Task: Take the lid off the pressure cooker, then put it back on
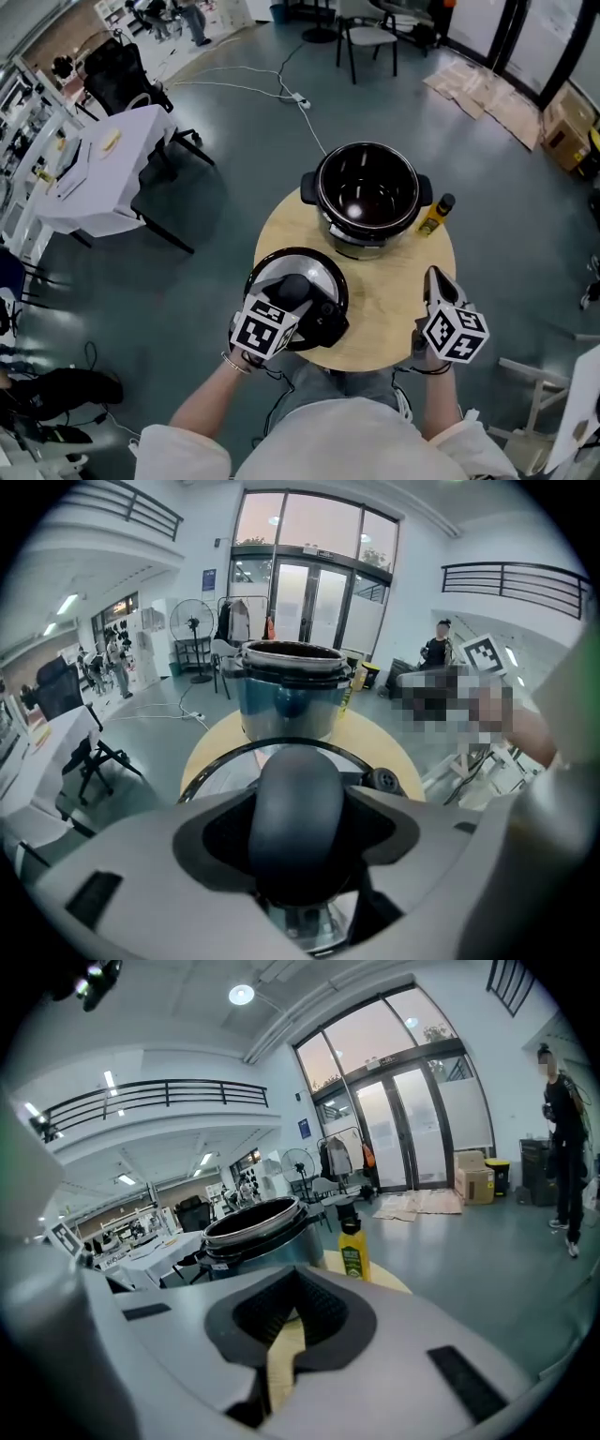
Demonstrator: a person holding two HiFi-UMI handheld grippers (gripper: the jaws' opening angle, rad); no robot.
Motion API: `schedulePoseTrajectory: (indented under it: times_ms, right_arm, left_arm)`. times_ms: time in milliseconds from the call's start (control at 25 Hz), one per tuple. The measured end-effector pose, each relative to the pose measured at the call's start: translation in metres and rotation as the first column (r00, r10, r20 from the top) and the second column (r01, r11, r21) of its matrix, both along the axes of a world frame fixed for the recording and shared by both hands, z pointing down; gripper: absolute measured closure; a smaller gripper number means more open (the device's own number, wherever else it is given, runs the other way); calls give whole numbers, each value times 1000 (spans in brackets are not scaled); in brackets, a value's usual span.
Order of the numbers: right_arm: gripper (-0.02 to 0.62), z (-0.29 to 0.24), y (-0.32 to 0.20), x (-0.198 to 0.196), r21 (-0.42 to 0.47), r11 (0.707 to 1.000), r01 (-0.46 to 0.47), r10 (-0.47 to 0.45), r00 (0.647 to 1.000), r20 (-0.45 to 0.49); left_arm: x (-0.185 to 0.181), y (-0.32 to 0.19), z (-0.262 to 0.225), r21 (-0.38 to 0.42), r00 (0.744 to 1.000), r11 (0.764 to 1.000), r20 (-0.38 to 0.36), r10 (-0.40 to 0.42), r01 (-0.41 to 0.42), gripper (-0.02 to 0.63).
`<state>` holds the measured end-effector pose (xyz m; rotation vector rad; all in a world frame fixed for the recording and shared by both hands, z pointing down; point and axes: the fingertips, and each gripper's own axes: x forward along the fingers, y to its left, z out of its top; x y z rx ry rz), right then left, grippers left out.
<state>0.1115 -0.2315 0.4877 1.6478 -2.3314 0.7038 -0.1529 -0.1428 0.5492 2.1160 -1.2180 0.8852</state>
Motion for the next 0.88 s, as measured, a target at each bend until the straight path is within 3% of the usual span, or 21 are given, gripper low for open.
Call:
schedulePoseTrajectory:
  times_ms: [320, 640, 880]
  right_arm:
    - [594, -6, -11, -26, 16, 999, 50, -50, 999, 4]
    - [594, -24, -18, -33, 34, 997, 74, -73, 997, -17]
    - [594, -37, -22, -34, 60, 995, 75, -74, 997, -17]
  left_arm:
    - [-31, 6, -60, 13, 996, 998, 70, 60, -61, 333]
    - [-37, 1, -121, 42, 994, 993, 35, 106, -108, 333]
    - [-37, -19, -147, 66, 985, 984, 65, 160, -165, 333]
